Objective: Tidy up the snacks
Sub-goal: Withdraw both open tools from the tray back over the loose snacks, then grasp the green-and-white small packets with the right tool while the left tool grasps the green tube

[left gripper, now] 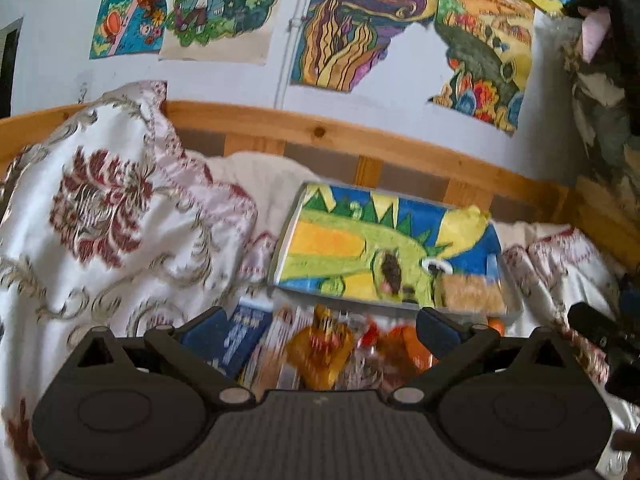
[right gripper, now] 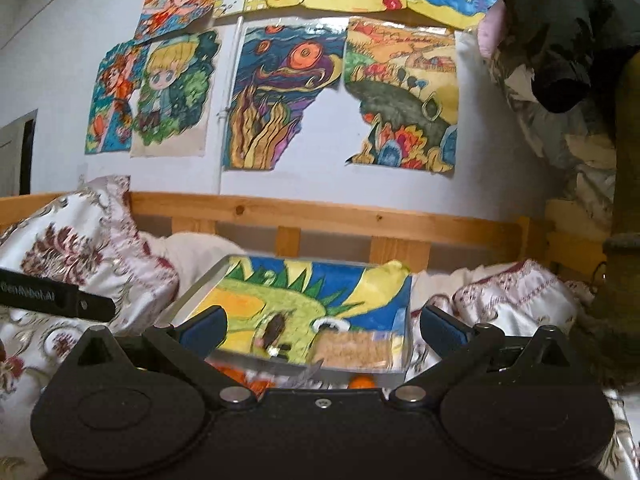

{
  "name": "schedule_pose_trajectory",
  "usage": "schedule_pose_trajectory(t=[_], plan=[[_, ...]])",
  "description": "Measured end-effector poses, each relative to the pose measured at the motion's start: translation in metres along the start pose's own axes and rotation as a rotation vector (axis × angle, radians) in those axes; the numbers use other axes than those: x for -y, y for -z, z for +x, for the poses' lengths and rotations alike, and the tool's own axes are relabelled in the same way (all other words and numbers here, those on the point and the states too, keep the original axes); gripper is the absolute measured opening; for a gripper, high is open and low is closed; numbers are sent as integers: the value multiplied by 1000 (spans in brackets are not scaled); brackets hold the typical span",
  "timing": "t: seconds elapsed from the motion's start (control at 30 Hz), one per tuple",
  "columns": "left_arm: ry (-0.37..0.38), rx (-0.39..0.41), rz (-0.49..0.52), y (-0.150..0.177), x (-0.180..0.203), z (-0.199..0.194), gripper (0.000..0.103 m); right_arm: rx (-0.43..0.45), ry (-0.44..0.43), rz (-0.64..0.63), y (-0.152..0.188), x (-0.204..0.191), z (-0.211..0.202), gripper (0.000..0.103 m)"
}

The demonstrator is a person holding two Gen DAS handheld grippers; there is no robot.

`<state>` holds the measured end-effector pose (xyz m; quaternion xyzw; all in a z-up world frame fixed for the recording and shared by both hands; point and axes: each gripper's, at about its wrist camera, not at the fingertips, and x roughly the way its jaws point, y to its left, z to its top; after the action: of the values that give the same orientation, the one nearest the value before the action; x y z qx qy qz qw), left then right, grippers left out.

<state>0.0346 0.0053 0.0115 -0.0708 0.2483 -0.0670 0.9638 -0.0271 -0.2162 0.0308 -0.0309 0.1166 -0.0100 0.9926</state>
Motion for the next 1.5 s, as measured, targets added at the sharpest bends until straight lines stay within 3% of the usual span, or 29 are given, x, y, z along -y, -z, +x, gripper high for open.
schedule_pose_trajectory(t=[0.2,0.63,1.5], plan=[[2,-63,18,25,2,-14,102,-54,-3,9,9,-6,-19,102],[6,-132,113,47,10,-21,102,-231,3,27,37,-14,-31,102],[15,-224,150,61,18,-5,102,-287,-29,61,37,-16,-12,102]])
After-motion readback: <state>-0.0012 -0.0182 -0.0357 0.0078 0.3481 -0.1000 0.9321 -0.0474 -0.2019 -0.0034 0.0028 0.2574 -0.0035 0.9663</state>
